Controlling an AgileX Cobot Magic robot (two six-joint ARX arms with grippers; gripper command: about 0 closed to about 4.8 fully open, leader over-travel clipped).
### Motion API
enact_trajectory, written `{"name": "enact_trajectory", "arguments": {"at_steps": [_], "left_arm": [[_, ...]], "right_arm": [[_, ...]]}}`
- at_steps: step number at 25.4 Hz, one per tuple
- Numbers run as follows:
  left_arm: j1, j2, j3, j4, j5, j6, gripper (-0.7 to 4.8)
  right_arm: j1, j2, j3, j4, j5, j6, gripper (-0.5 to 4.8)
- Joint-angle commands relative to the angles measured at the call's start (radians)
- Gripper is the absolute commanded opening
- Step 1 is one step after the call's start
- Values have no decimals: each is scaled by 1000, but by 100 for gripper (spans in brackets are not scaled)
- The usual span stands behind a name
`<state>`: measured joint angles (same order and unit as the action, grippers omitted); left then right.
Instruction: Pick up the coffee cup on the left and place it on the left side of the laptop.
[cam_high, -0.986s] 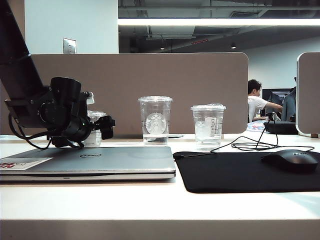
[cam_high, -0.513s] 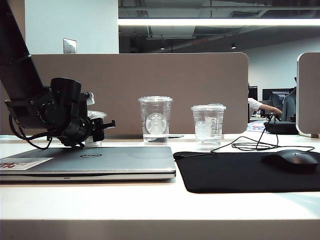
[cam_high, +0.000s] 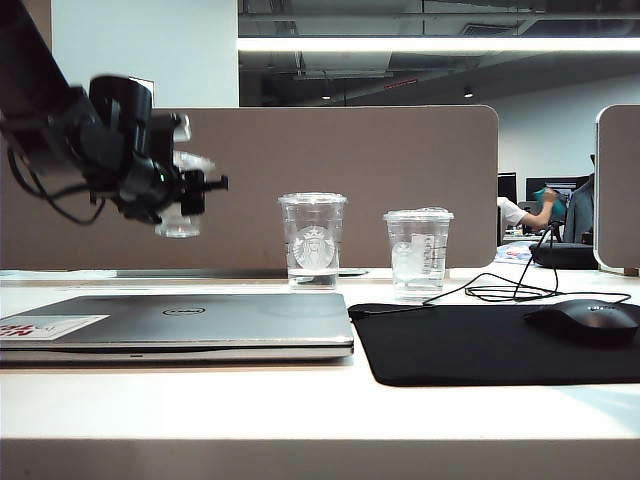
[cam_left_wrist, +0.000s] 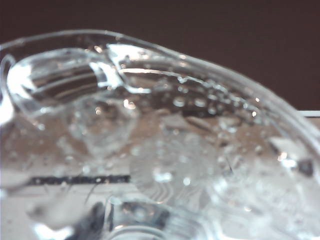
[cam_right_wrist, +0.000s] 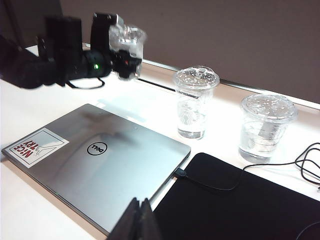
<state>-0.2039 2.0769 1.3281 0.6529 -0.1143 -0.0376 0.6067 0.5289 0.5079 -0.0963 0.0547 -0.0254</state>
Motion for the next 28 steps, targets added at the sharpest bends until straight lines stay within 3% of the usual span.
{"name": "enact_trajectory", "arguments": {"at_steps": [1, 7, 17, 23, 28], "left_arm": [[0, -84, -10, -2, -6, 31, 164], [25, -198, -75, -9, -5, 30, 165], [105, -366, -381, 91, -5, 14, 165], [162, -456, -628, 198, -8, -30, 165], [174, -485, -750, 285, -10, -48, 165]], "right_arm": [[0, -2, 7, 17, 2, -2, -3], [0, -3, 7, 14, 1, -2, -3], [1, -2, 7, 11, -9, -2, -3], [1, -2, 7, -18, -170, -2, -3], [1, -3, 7, -90, -214, -2, -3]]}}
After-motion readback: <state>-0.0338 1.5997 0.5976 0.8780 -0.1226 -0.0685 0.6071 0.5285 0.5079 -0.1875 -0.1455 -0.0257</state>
